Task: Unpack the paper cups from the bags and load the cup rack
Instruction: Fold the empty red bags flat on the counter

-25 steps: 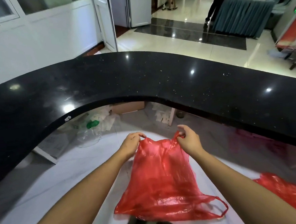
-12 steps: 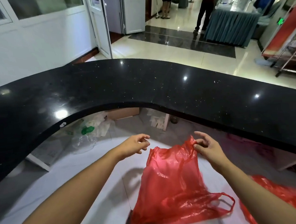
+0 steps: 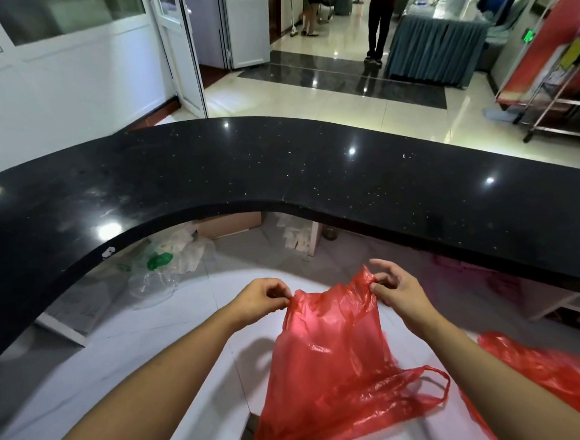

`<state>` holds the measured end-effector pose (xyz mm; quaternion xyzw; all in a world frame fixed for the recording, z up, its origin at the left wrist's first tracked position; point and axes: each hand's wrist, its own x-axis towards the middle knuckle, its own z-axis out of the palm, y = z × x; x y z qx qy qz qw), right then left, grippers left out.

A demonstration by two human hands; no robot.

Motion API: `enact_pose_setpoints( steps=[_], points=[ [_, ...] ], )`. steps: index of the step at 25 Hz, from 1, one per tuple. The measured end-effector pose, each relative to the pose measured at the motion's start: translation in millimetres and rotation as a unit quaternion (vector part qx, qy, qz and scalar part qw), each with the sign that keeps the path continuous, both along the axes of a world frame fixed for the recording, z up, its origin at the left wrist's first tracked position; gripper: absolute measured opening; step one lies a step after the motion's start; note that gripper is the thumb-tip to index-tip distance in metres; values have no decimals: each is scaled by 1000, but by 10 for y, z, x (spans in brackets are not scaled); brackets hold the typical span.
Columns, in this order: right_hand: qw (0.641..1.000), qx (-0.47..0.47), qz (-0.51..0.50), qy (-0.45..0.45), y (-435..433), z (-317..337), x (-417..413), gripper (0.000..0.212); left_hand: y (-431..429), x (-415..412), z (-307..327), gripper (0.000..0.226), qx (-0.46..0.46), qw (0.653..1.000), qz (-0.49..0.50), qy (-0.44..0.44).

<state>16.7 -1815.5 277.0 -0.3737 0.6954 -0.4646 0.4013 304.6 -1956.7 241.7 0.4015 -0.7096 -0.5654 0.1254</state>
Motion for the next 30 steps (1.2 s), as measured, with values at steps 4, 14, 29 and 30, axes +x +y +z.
enact_pose_setpoints(
  steps=[4, 14, 29, 30],
  points=[
    [999, 22, -11, 45, 44, -54, -9, 43, 0, 97, -19, 9, 0, 1000, 27, -10],
    [968, 88, -89, 216, 62, -347, 34, 39, -237, 577, -61, 19, -151, 948, 210, -183],
    [849, 15, -20, 528, -14, -676, 507, 50, 423, 324, -473, 47, -459, 867, 43, -189],
    [832, -20, 40, 552, -41, -707, 664, 50, 513, 271, -534, 52, -448, 865, -15, -225]
  ],
)
